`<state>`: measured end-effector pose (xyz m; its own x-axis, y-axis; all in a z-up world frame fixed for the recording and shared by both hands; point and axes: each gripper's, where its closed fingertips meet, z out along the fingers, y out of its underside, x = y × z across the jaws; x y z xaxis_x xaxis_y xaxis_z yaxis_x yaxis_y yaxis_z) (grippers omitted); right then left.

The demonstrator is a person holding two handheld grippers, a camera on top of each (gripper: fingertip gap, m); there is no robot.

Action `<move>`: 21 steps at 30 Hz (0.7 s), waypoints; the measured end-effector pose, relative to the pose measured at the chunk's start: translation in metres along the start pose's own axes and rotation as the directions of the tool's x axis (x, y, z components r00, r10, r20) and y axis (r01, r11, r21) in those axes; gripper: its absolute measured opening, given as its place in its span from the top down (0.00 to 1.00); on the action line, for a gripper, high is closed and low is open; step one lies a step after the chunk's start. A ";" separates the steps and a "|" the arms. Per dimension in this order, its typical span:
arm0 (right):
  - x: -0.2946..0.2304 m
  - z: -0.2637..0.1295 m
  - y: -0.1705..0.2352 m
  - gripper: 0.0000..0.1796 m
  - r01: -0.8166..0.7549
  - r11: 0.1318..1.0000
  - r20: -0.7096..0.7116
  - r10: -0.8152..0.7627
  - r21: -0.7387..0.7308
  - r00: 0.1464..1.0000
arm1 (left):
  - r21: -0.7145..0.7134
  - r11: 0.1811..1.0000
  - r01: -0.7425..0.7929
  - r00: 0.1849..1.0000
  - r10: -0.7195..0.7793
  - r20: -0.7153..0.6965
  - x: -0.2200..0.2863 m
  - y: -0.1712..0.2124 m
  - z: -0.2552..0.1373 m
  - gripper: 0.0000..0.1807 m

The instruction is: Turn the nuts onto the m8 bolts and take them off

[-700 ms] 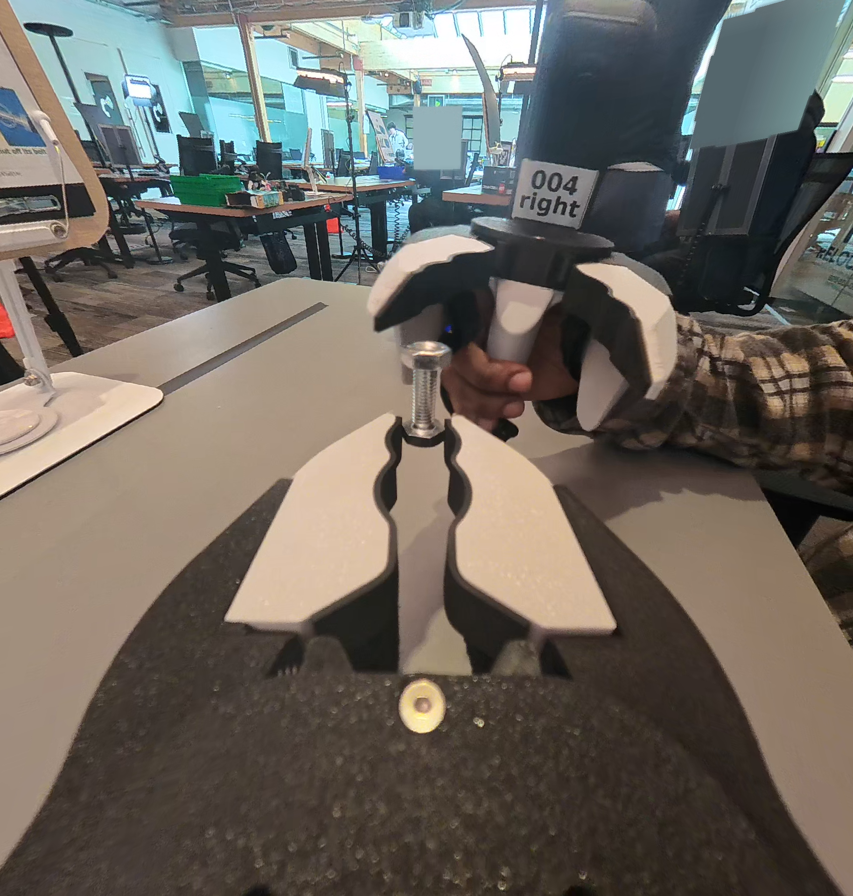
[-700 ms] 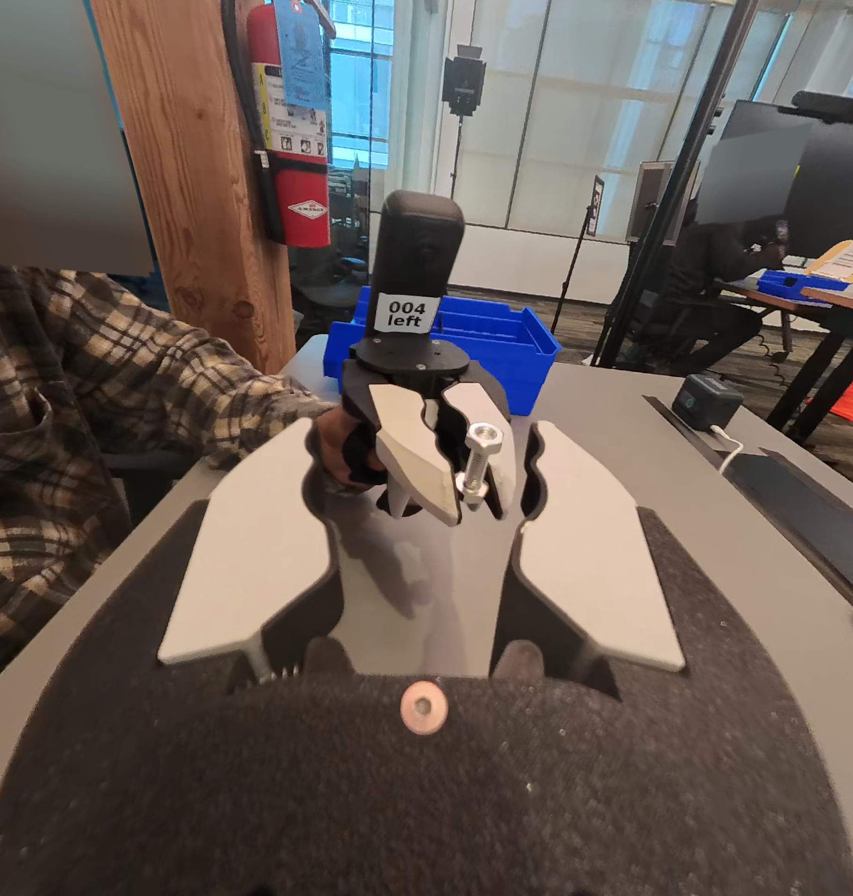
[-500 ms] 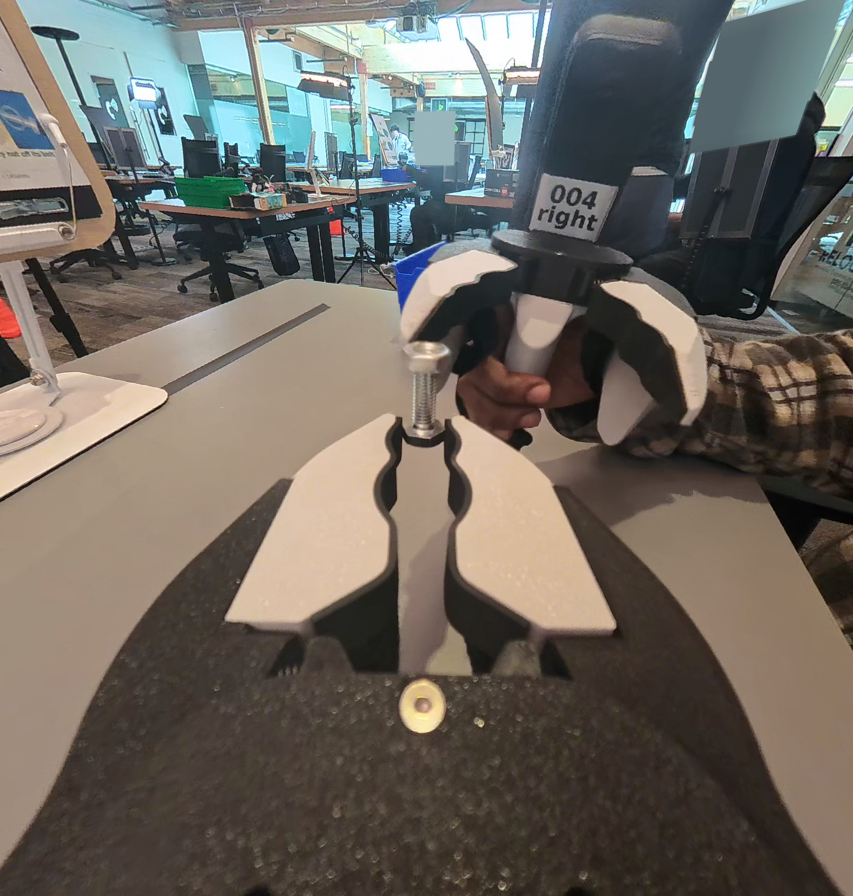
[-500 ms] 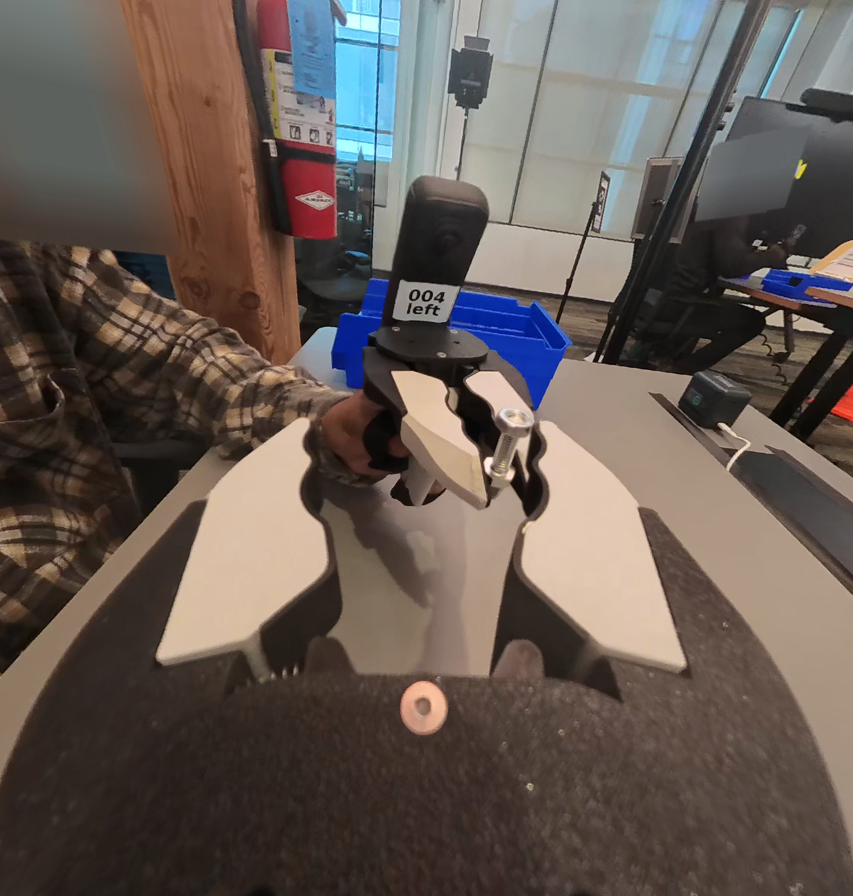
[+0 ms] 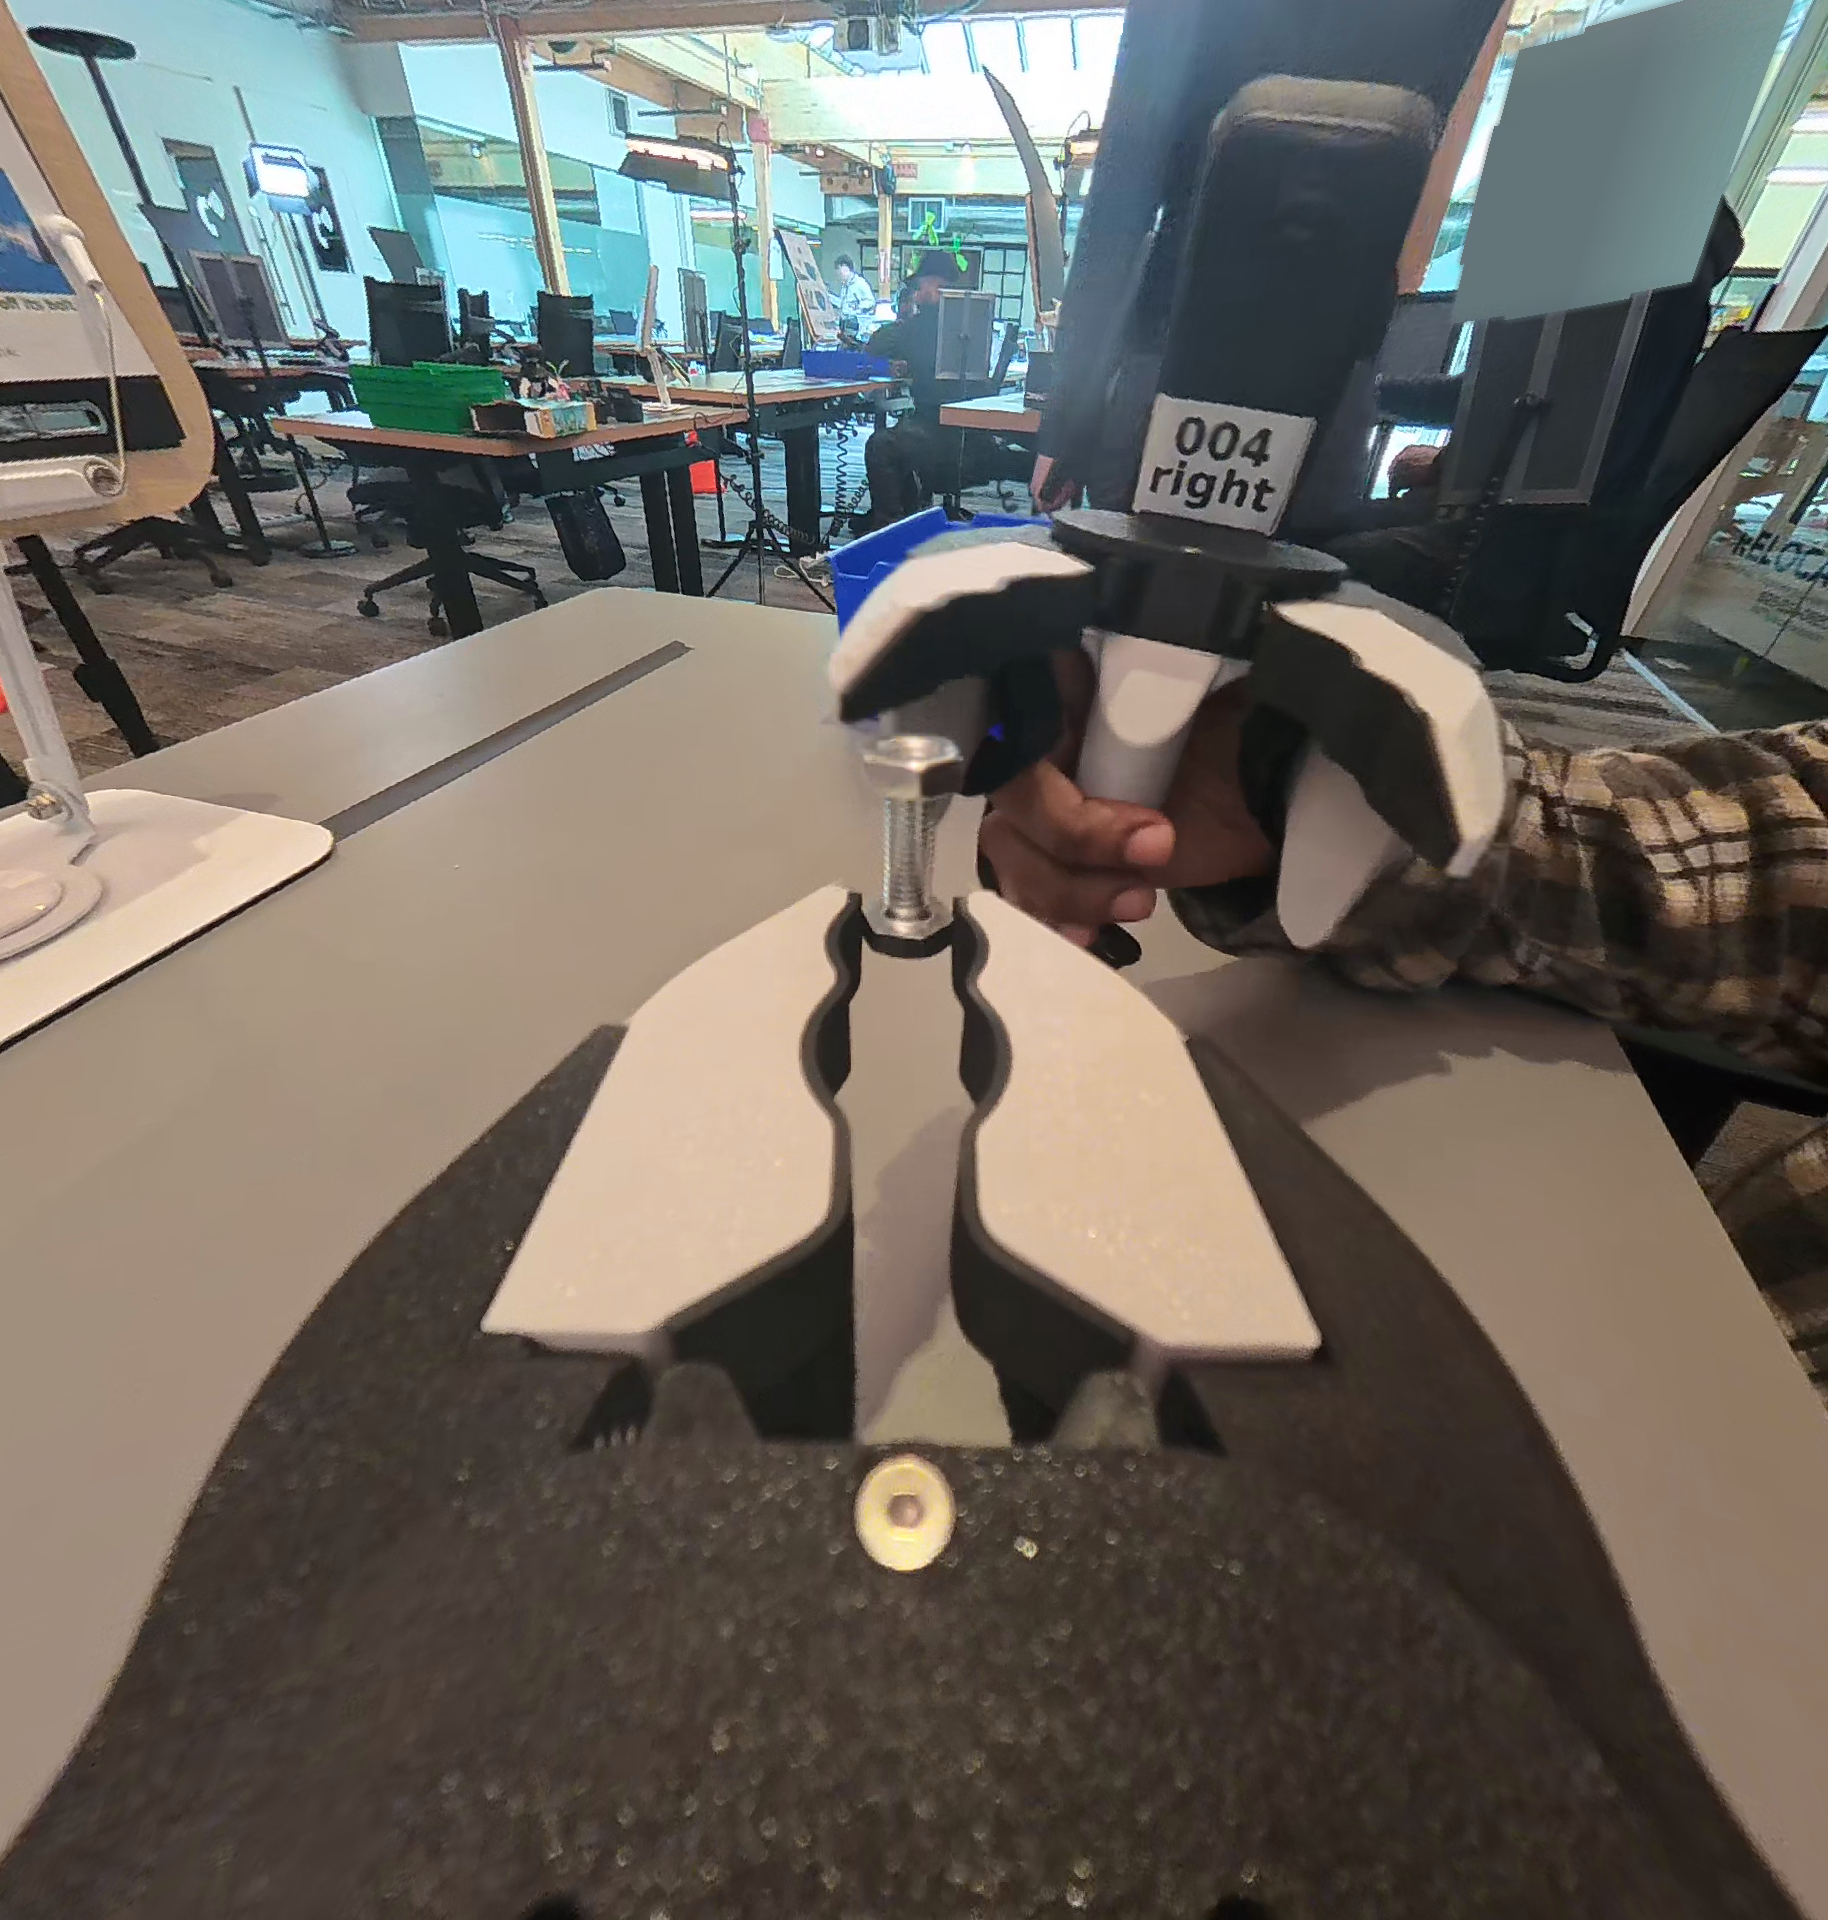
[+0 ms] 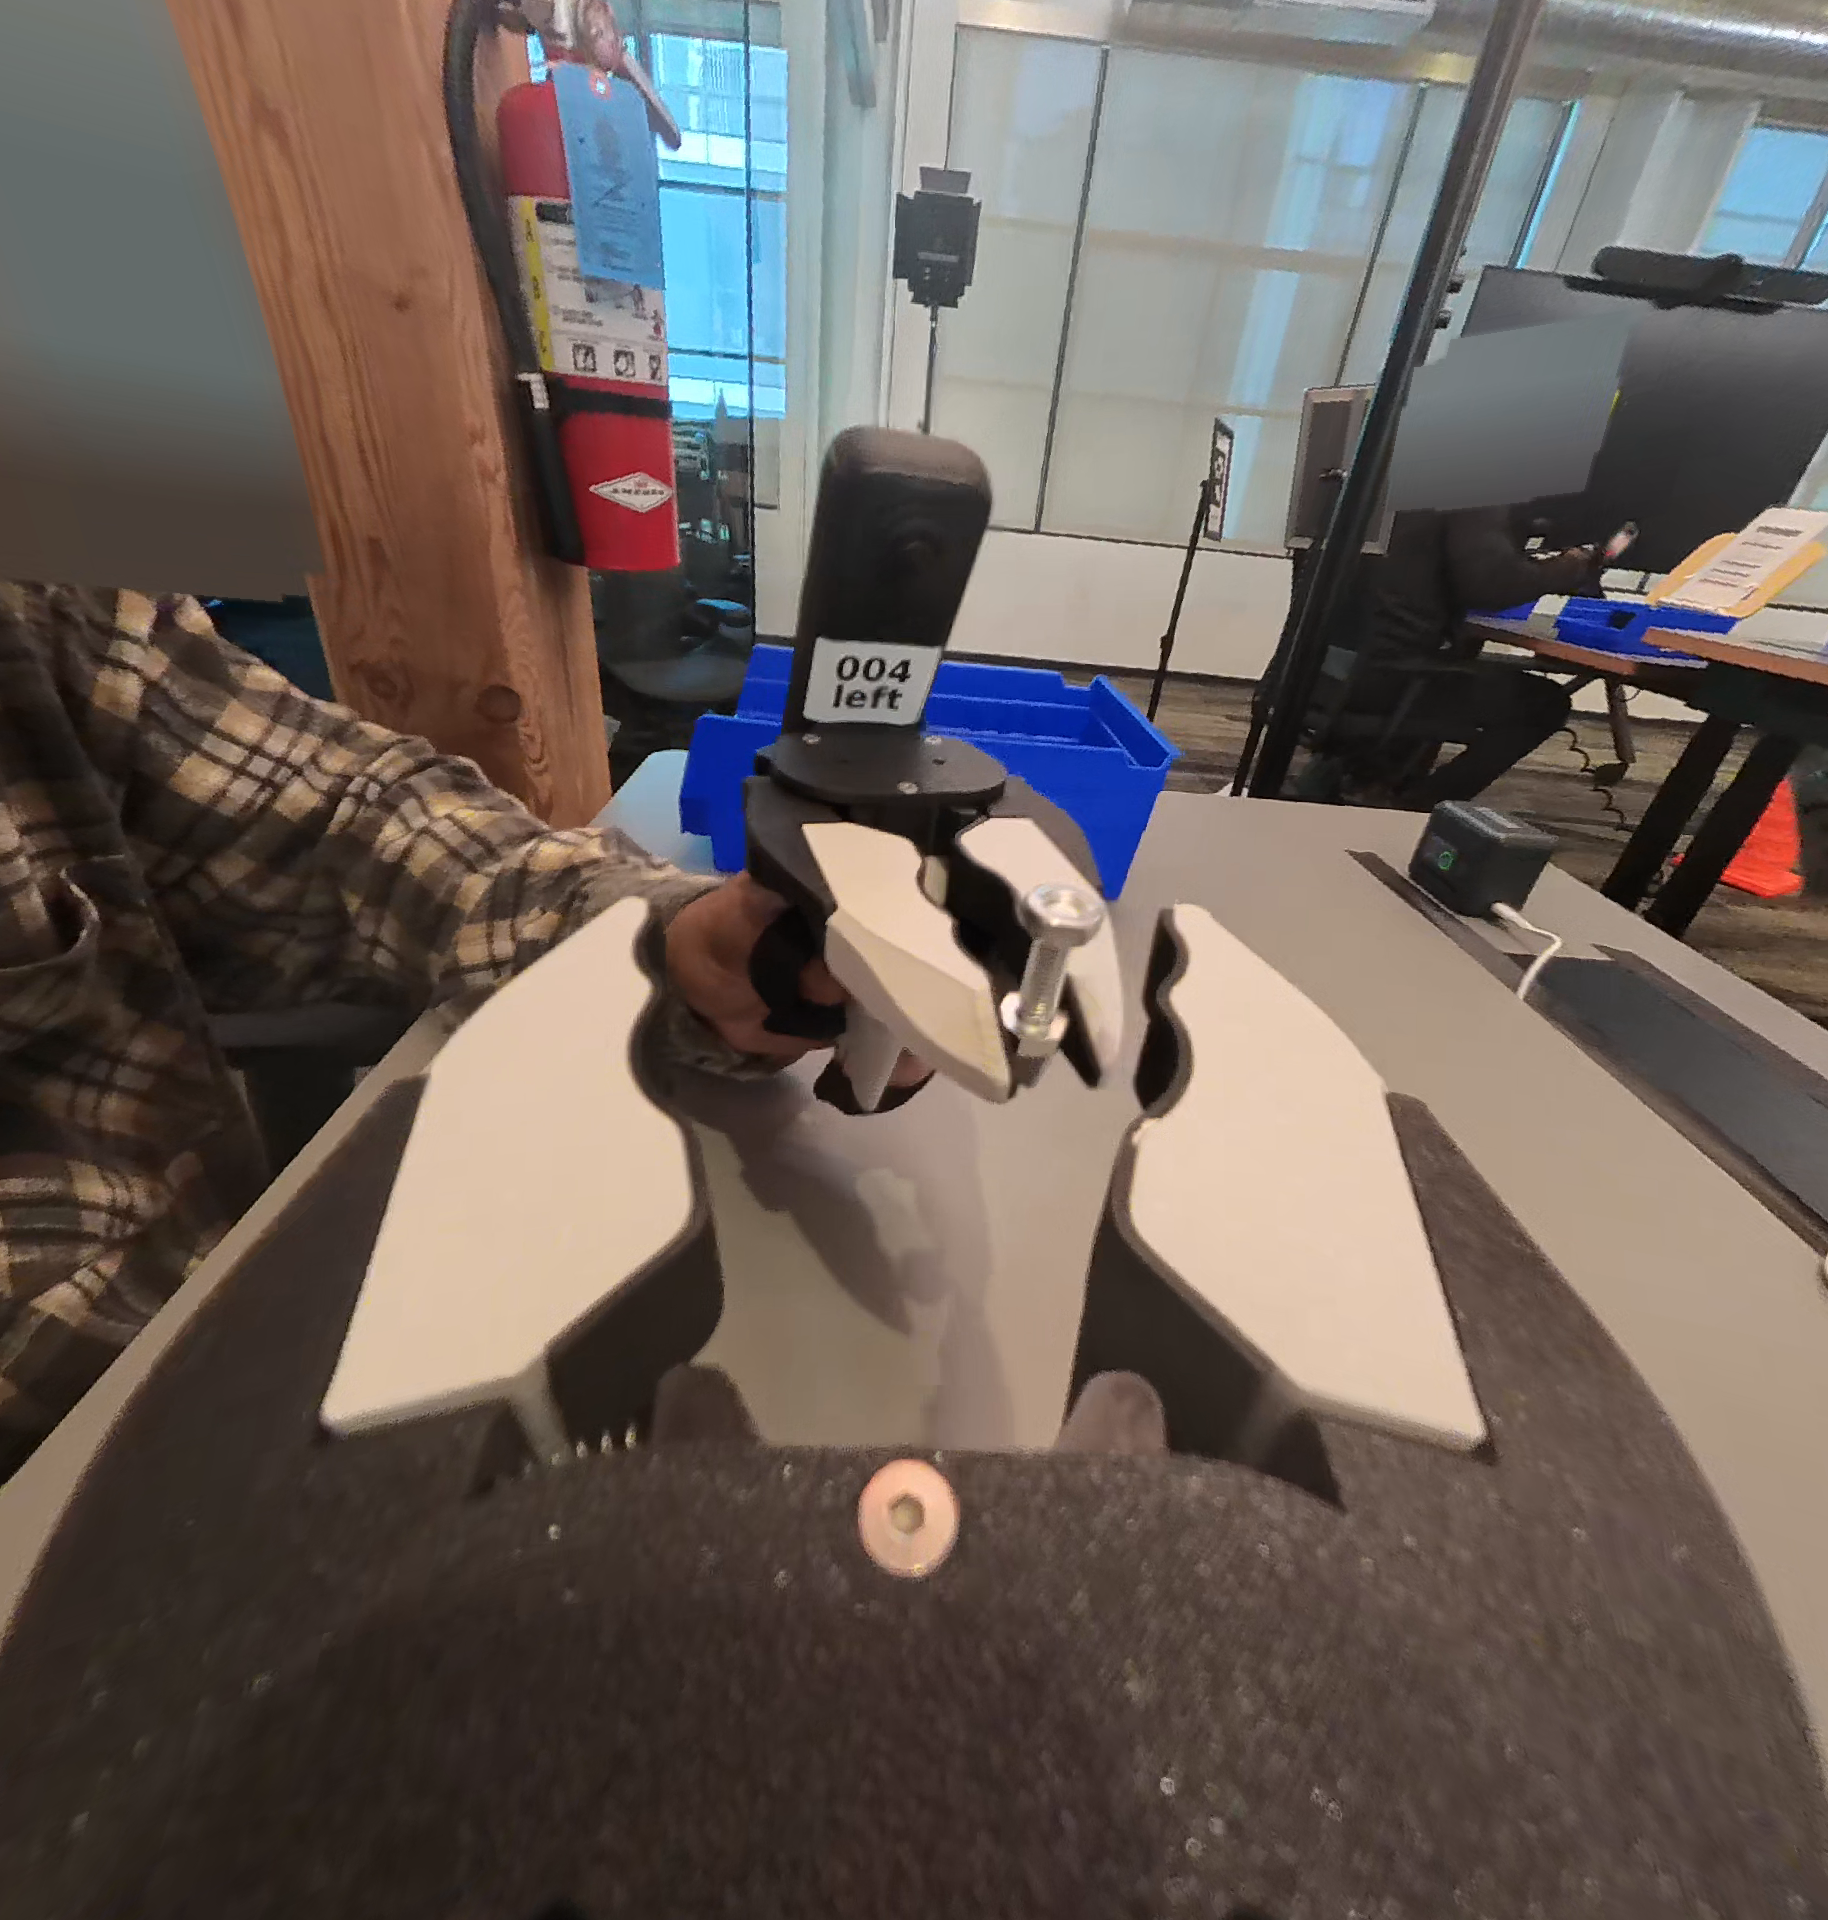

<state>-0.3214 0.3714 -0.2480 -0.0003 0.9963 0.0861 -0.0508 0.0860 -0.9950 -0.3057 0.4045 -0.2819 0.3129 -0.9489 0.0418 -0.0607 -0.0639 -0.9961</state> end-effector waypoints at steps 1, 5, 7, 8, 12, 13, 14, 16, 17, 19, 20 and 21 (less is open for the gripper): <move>0.001 0.002 -0.002 0.51 -0.007 1.000 0.004 0.007 0.009 1.000 | -0.002 1.000 -0.001 1.000 0.001 -0.002 0.001 0.000 0.001 0.91; -0.007 0.008 0.001 0.52 0.003 1.000 0.038 -0.003 -0.014 0.999 | 0.004 1.000 -0.003 1.000 0.003 0.007 -0.001 -0.001 -0.001 0.91; -0.011 0.004 0.002 0.52 0.008 1.000 0.028 -0.008 -0.012 1.000 | 0.006 1.000 0.000 1.000 0.000 0.010 -0.002 -0.002 -0.002 0.91; -0.012 0.001 0.001 0.53 0.011 1.000 0.023 -0.011 -0.008 1.000 | 0.008 1.000 0.000 1.000 0.000 0.010 -0.003 -0.002 -0.003 0.91; -0.002 -0.001 -0.005 0.51 0.004 1.000 -0.018 -0.004 0.012 1.000 | 0.002 1.000 -0.002 1.000 0.002 -0.003 0.001 -0.001 0.000 0.91; -0.001 0.002 -0.005 0.50 -0.002 1.000 -0.015 0.002 0.010 1.000 | 0.000 1.000 -0.004 1.000 0.004 -0.006 0.002 0.000 0.001 0.91; -0.001 0.005 -0.003 0.49 -0.006 1.000 -0.007 0.006 -0.002 1.000 | 0.000 1.000 -0.008 1.000 0.008 -0.008 0.003 -0.001 0.001 0.91; -0.005 0.011 0.003 0.49 -0.010 0.999 0.023 0.011 -0.031 1.000 | 0.002 1.000 -0.011 1.000 0.011 -0.006 0.003 -0.002 0.001 0.91; -0.010 0.011 0.005 0.50 -0.009 0.999 0.039 0.010 -0.037 0.999 | 0.003 1.000 -0.010 1.000 0.010 -0.002 0.002 -0.002 0.000 0.91; -0.014 0.008 0.006 0.48 0.009 0.999 0.024 -0.008 -0.044 1.000 | 0.005 1.000 -0.004 1.000 0.004 -0.002 0.001 -0.002 0.000 0.91; -0.015 0.004 0.005 0.49 0.018 0.999 0.015 -0.017 -0.041 1.000 | 0.005 1.000 -0.003 1.000 0.003 0.001 0.000 -0.002 -0.001 0.91; -0.014 0.001 0.004 0.49 0.018 0.999 0.002 -0.018 -0.032 1.000 | 0.002 1.000 -0.002 1.000 0.002 0.000 0.000 -0.001 -0.001 0.91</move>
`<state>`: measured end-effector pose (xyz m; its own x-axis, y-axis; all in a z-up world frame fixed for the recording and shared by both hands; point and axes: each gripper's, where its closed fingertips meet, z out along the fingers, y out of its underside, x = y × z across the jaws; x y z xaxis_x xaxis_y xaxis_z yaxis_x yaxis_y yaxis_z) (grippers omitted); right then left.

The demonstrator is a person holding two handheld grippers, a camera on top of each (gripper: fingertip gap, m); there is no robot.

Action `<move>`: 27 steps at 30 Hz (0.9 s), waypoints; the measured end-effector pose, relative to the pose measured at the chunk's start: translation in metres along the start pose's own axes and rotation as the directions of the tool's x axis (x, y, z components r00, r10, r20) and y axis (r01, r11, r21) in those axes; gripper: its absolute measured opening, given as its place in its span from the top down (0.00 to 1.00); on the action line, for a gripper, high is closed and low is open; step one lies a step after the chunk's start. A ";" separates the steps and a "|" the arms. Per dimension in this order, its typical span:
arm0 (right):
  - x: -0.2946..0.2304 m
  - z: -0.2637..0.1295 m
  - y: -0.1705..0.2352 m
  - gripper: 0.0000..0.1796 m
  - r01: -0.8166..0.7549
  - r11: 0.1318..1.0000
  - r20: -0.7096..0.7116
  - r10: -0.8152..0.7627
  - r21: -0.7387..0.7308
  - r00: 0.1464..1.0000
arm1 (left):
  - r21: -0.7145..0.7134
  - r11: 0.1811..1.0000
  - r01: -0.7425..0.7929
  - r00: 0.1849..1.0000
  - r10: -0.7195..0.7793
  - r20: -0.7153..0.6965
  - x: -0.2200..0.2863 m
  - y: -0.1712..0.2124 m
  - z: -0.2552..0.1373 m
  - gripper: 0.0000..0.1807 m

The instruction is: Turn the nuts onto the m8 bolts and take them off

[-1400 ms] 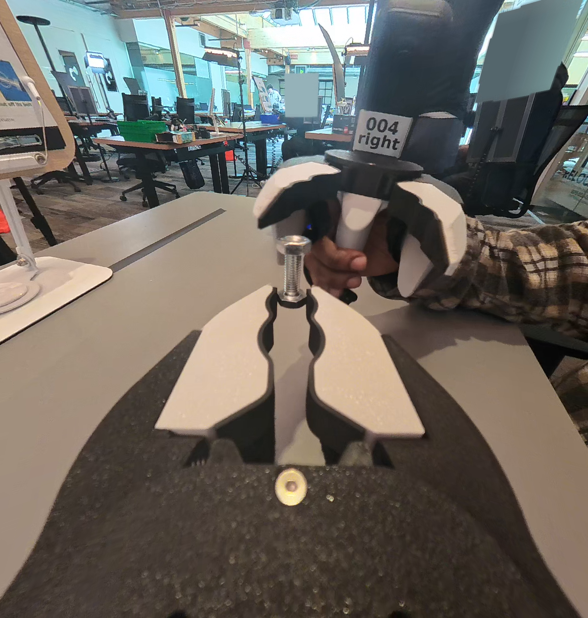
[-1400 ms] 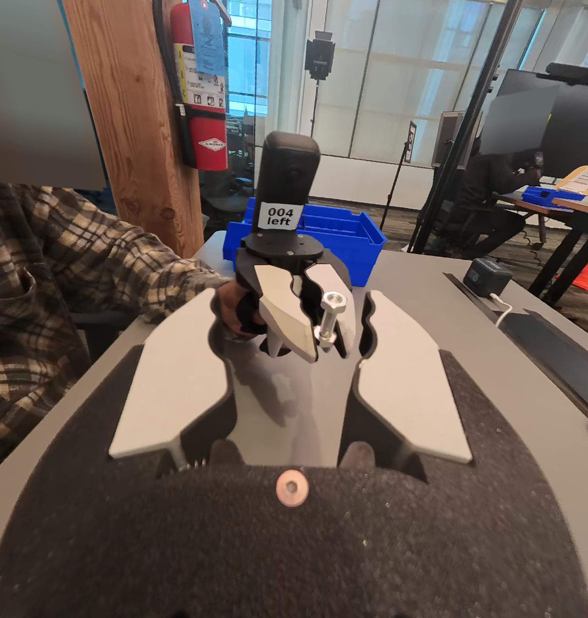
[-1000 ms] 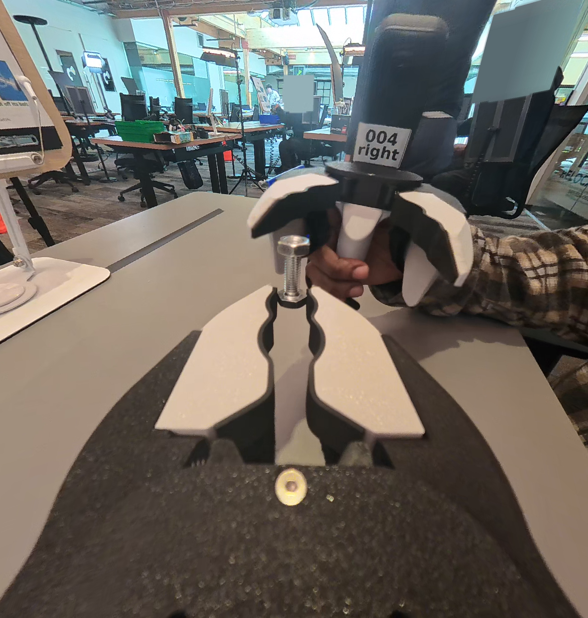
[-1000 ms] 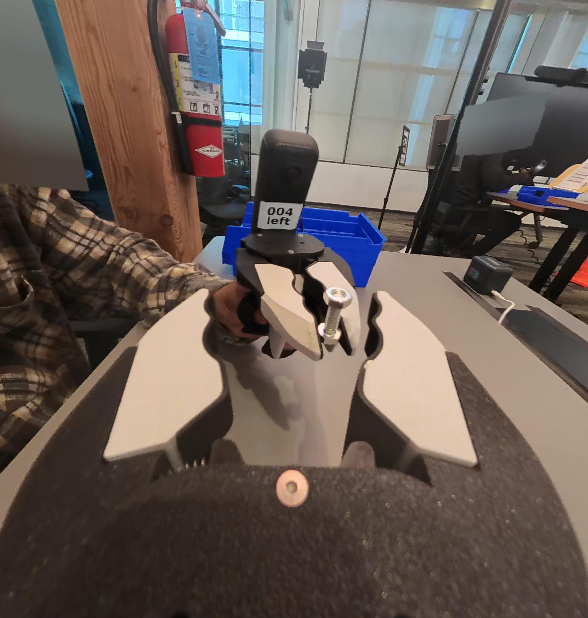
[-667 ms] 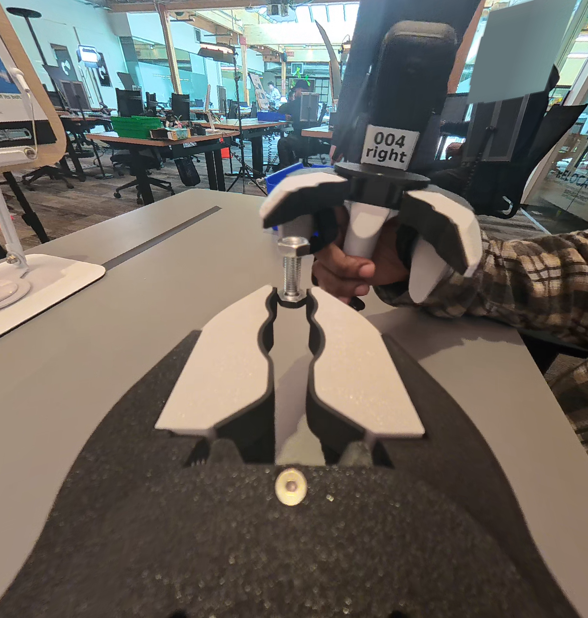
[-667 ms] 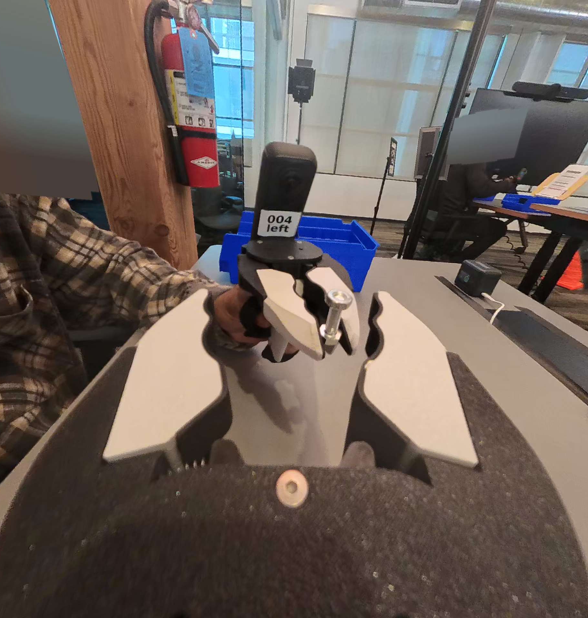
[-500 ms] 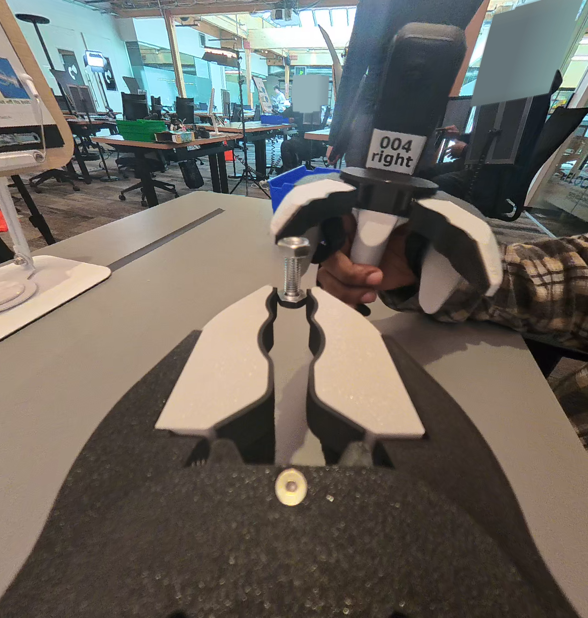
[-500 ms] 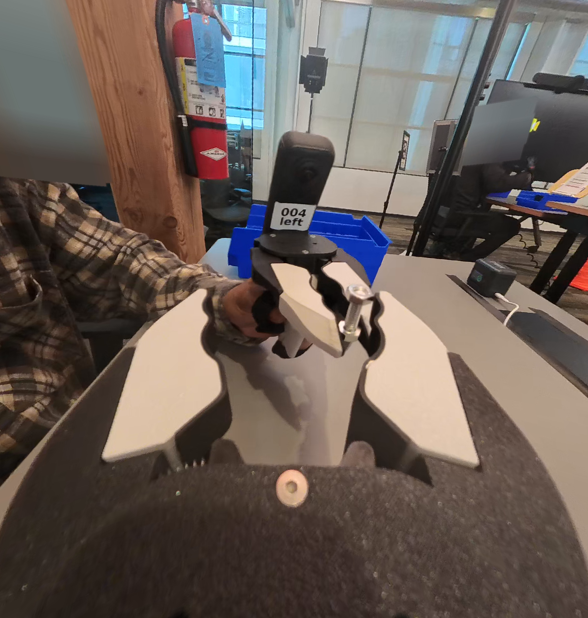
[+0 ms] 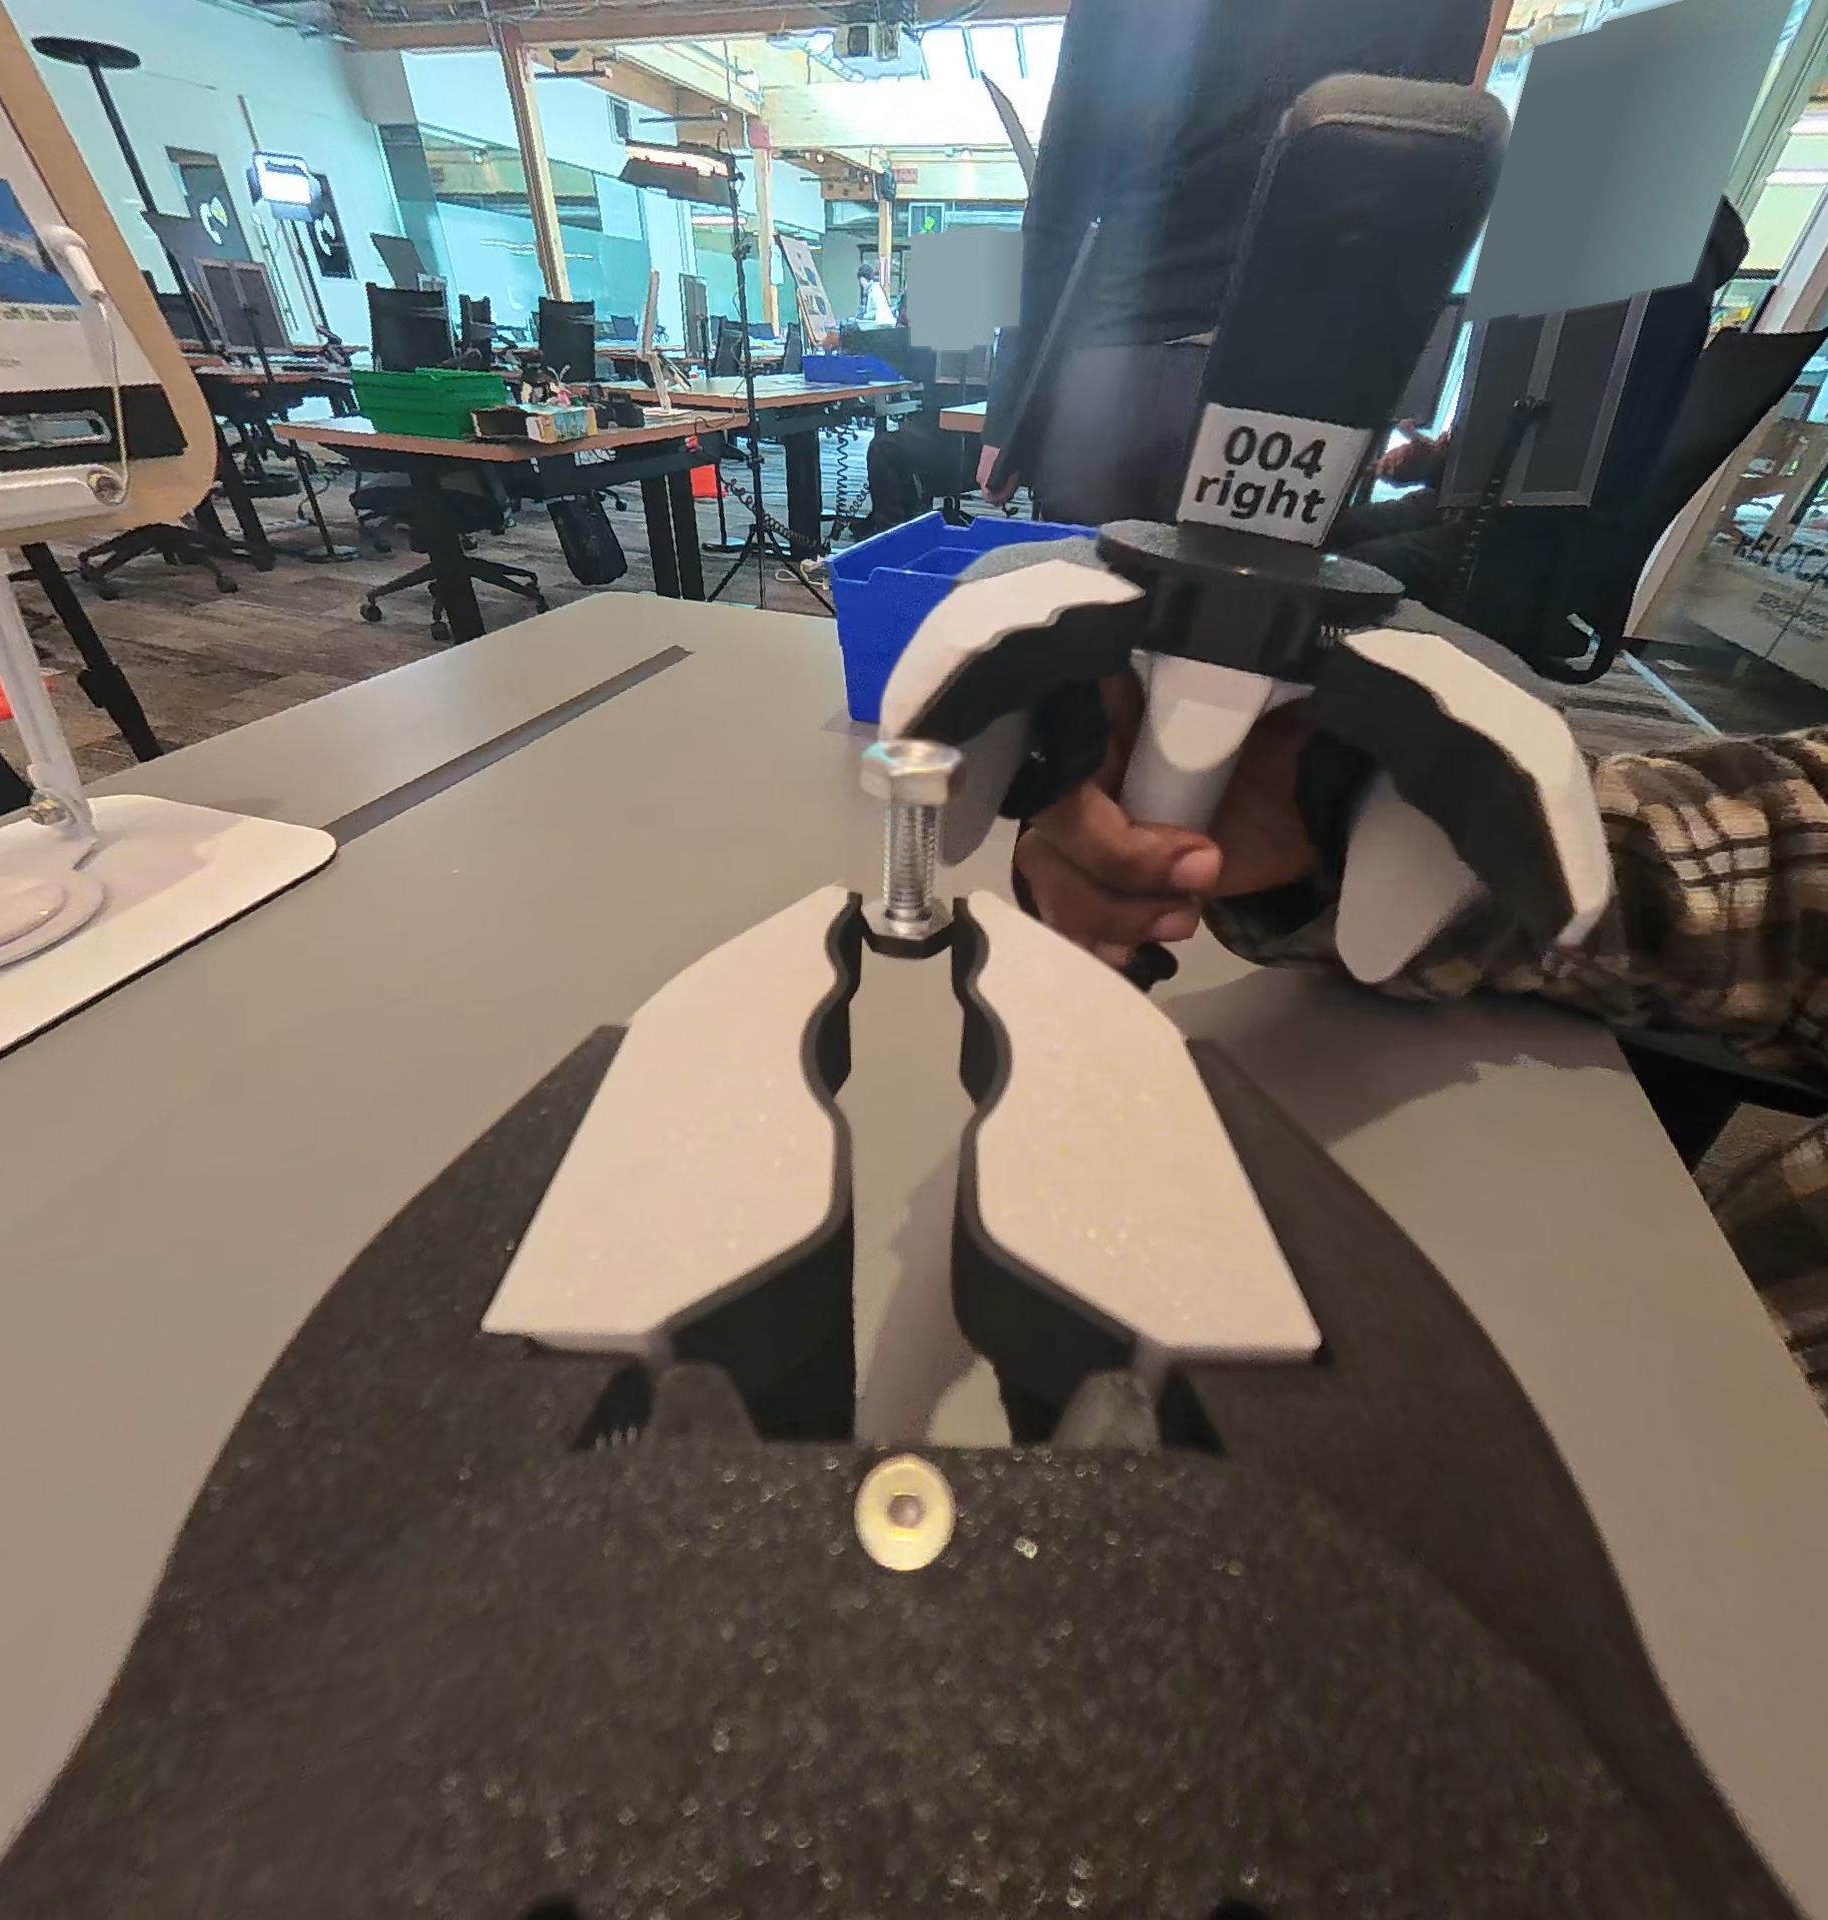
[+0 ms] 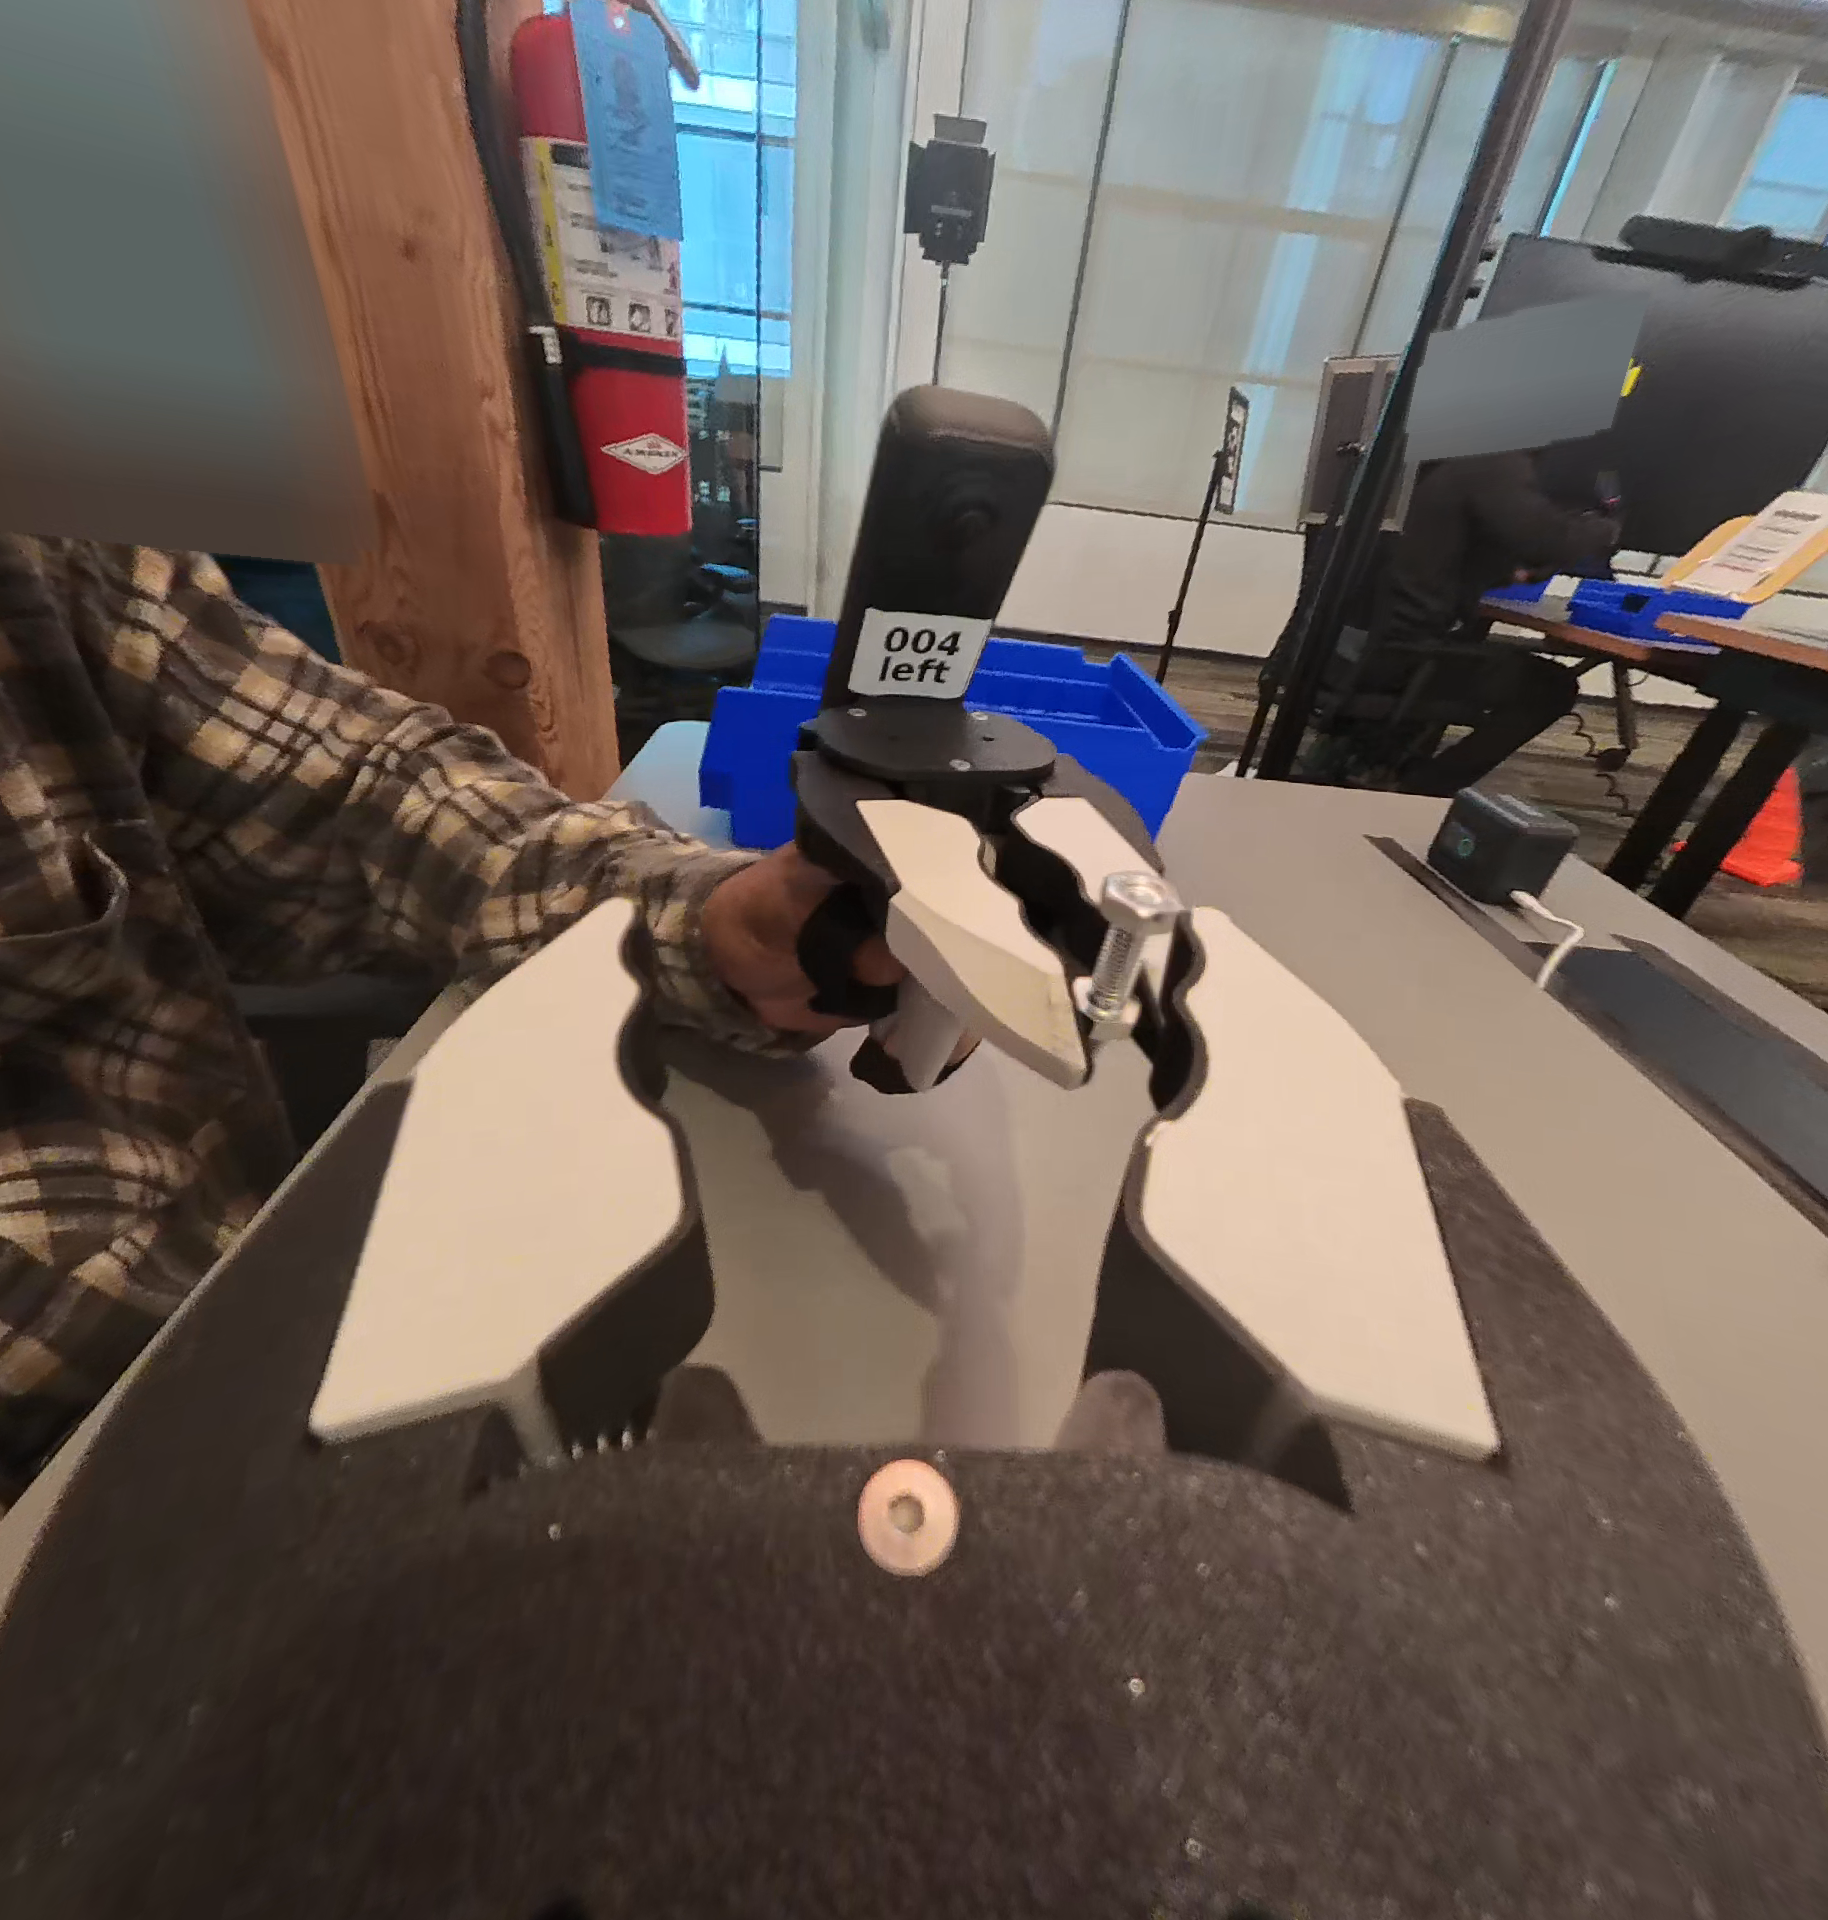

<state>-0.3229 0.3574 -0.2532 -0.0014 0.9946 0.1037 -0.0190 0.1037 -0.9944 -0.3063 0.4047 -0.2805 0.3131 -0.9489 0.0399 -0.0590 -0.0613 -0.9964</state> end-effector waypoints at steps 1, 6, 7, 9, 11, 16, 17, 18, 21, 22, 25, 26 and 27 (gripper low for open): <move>0.003 -0.002 -0.002 0.49 -0.003 1.000 -0.014 0.003 0.010 1.000 | -0.002 1.000 0.001 1.000 -0.001 -0.003 0.000 0.001 0.000 0.91; 0.010 0.009 -0.004 0.47 -0.016 1.000 0.003 0.016 0.014 1.000 | -0.001 1.000 -0.007 1.000 0.007 -0.011 0.004 0.000 0.002 0.91; 0.007 0.012 -0.002 0.47 -0.018 1.000 0.017 0.018 0.004 1.000 | 0.001 1.000 -0.007 1.000 0.007 -0.007 0.003 0.000 0.001 0.91; 0.000 0.012 0.001 0.46 -0.015 1.000 0.029 0.015 -0.009 0.999 | 0.005 1.000 -0.003 1.000 0.003 -0.002 0.001 -0.001 0.000 0.91; -0.003 0.006 0.001 0.46 0.004 1.000 0.010 -0.004 -0.015 1.000 | 0.005 1.000 0.000 1.000 0.000 0.000 0.000 -0.001 0.000 0.91; 0.006 0.003 -0.008 0.47 0.011 1.000 -0.034 -0.011 0.017 0.999 | -0.001 1.000 -0.001 1.000 0.001 -0.013 0.003 0.000 0.002 0.91; 0.007 0.006 -0.008 0.47 0.011 1.000 -0.028 -0.011 0.014 1.000 | 0.000 1.000 -0.006 1.000 0.006 -0.015 0.005 0.000 0.002 0.91; 0.007 0.009 -0.006 0.47 0.008 1.000 -0.018 -0.008 0.006 1.000 | 0.003 1.000 -0.010 1.000 0.010 -0.014 0.005 -0.001 0.002 0.91; -0.001 0.013 -0.001 0.45 0.002 1.000 0.005 -0.002 -0.012 1.000 | 0.010 1.000 -0.009 1.000 0.009 -0.005 0.004 -0.003 0.001 0.91; -0.003 0.010 -0.001 0.45 0.014 1.000 -0.003 -0.014 -0.015 1.000 | 0.011 1.000 -0.008 1.000 0.008 -0.004 0.003 -0.003 0.000 0.91; -0.005 0.000 -0.005 0.48 0.034 0.999 -0.040 -0.034 0.005 0.999 | 0.006 1.000 -0.005 1.000 0.005 -0.004 0.002 -0.003 0.000 0.91; -0.001 -0.001 -0.007 0.47 0.030 1.000 -0.051 -0.029 0.010 0.998 | 0.005 1.000 -0.004 1.000 0.004 -0.008 0.003 -0.002 0.001 0.91; 0.002 0.000 -0.008 0.47 0.025 1.000 -0.054 -0.024 0.013 0.998 | 0.003 1.000 -0.004 1.000 0.004 -0.012 0.004 -0.002 0.001 0.91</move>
